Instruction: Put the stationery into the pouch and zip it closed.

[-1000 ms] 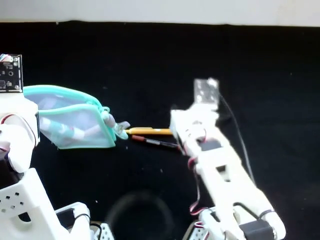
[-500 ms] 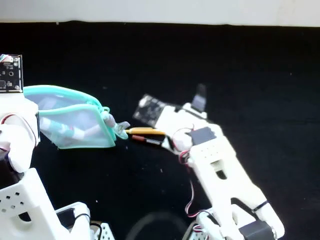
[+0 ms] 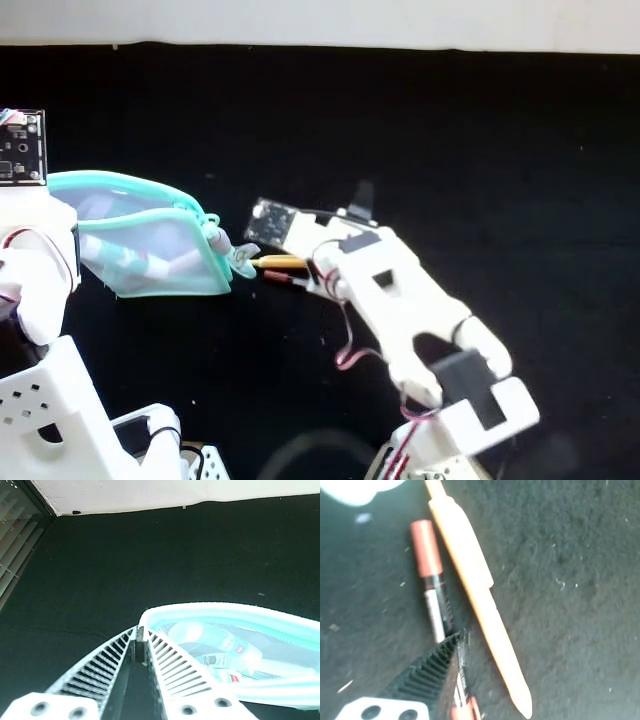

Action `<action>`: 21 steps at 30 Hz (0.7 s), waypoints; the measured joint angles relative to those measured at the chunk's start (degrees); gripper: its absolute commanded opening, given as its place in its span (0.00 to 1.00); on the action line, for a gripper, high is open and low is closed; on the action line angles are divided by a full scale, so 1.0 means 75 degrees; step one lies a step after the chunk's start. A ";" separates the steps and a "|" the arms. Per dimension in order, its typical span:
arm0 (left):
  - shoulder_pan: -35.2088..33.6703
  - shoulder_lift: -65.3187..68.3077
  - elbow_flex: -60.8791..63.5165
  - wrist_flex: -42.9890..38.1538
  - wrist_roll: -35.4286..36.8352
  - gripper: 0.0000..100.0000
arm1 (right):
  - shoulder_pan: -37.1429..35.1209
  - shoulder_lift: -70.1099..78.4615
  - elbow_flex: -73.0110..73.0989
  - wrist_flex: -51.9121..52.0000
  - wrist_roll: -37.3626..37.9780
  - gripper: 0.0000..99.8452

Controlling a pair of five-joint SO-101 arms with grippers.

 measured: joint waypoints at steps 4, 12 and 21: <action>0.0000 0.0000 0.0000 0.0000 0.0000 0.01 | -0.0012 0.1032 -0.0785 -0.0012 0.0012 0.62; 0.0000 0.0000 0.0000 0.0000 0.0000 0.01 | -0.0035 0.2016 -0.1993 0.0797 0.0012 0.09; 0.0000 0.0000 0.0000 0.0000 0.0000 0.01 | -0.0023 0.2063 -0.2391 0.1078 -0.0457 0.01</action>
